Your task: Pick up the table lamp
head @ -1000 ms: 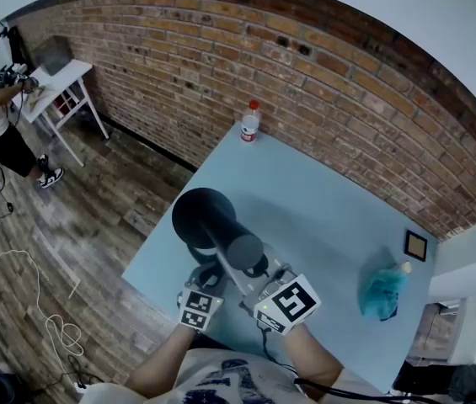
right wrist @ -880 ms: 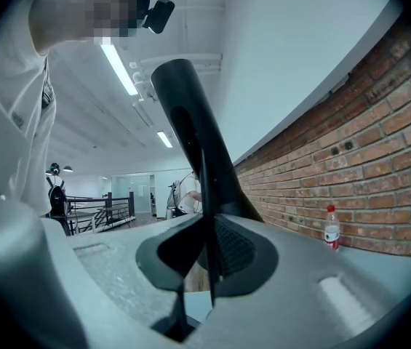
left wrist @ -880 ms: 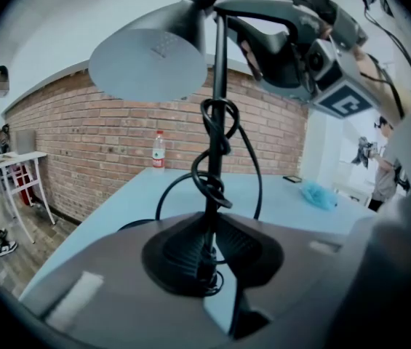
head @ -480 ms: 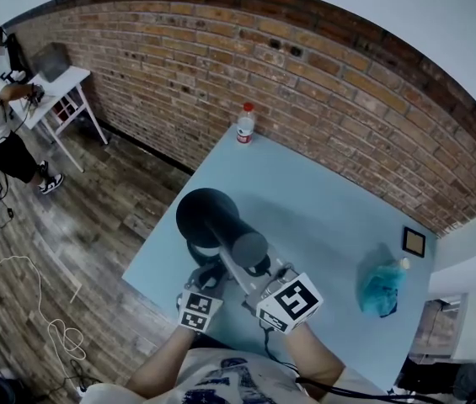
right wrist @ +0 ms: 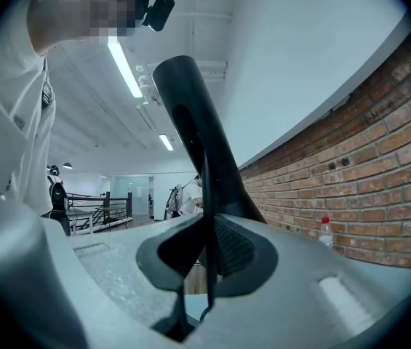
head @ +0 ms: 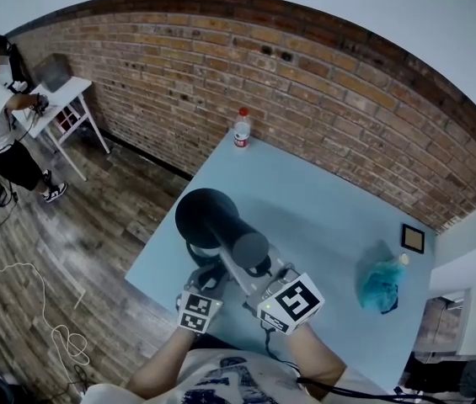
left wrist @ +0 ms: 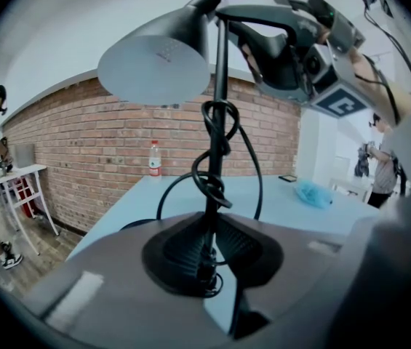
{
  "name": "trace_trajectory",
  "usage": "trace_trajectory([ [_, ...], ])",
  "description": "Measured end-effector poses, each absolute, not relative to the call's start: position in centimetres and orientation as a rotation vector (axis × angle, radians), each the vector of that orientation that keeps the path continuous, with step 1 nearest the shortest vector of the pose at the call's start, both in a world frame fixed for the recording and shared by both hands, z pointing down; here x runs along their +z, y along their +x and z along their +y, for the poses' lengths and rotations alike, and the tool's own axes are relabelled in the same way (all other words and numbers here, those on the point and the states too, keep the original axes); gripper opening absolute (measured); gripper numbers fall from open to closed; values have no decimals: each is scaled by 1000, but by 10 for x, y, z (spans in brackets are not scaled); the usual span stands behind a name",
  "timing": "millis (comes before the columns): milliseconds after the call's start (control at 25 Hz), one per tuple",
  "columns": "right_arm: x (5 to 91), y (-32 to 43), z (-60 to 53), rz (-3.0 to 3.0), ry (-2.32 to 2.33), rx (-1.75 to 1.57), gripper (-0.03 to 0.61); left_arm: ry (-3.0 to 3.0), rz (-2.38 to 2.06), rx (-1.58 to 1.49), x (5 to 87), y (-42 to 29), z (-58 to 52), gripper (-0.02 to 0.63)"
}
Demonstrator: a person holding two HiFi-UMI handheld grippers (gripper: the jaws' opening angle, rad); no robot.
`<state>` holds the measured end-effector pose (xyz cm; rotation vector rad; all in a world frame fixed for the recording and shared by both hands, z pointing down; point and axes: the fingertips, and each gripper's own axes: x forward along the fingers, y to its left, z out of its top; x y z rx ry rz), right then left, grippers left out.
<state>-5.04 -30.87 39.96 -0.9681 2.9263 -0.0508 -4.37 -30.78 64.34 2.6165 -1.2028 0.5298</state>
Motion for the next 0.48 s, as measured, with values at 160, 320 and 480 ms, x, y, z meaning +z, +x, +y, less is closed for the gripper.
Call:
trace_trajectory([
  [160,390,-48,-300,2915,-963,-31,34,2627,-1209,532,634,-43,-301,40],
  [320,382,-46,-292,2908,-956,-9,34,2639,-1208,531,626,-40,-295,40],
  [480,378,-45,-286,2916,-947,-3,34,2640,-1206,533,622,-40,-292,40],
])
